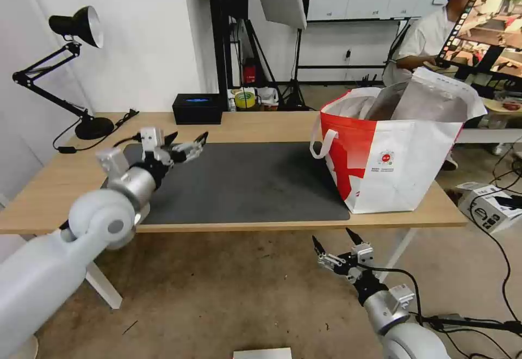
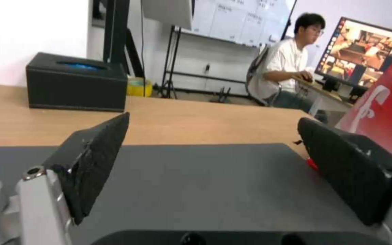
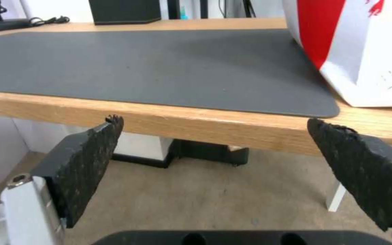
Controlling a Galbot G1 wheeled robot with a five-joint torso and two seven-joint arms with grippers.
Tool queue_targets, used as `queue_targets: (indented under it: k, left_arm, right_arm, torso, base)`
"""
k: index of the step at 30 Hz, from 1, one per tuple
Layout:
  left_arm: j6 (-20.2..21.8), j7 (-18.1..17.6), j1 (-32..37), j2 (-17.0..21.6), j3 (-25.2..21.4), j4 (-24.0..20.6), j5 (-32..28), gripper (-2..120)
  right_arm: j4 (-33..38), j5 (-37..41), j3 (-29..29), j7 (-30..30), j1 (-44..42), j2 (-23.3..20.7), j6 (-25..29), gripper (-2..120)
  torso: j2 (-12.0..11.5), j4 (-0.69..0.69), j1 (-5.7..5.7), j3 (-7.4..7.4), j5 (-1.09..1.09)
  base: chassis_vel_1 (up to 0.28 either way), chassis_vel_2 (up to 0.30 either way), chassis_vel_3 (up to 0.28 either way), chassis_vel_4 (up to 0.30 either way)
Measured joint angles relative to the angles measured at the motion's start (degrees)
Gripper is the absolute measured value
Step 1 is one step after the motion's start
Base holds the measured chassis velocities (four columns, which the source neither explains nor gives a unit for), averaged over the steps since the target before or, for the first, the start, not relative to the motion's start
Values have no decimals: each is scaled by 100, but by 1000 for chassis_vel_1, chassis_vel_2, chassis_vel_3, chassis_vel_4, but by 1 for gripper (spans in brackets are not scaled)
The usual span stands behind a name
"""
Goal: Pick up the trash from the table and place it into the takeout bag.
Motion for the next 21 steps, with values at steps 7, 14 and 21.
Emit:
queue_targets:
  k: [7, 14, 21]
  left_arm:
    - [-743, 417, 958, -199, -787, 141, 616, 100]
    - [-1122, 622, 1832, -497, -1538, 174, 1193, 100]
    - [-1522, 1045, 2997, -964, -2357, 241, 1679, 100]
  right_arm:
    - [0, 0, 0, 0, 0, 0, 0, 100]
    - [0, 0, 0, 0, 0, 0, 0, 100]
    - [0, 0, 0, 0, 0, 0, 0, 100]
  torso:
    - [0, 2, 0, 0, 1]
    - [0, 3, -1, 0, 1]
    - [0, 4, 0, 0, -1]
  base:
    - [0, 0, 0, 0]
    - [0, 0, 0, 0]
    - [0, 0, 0, 0]
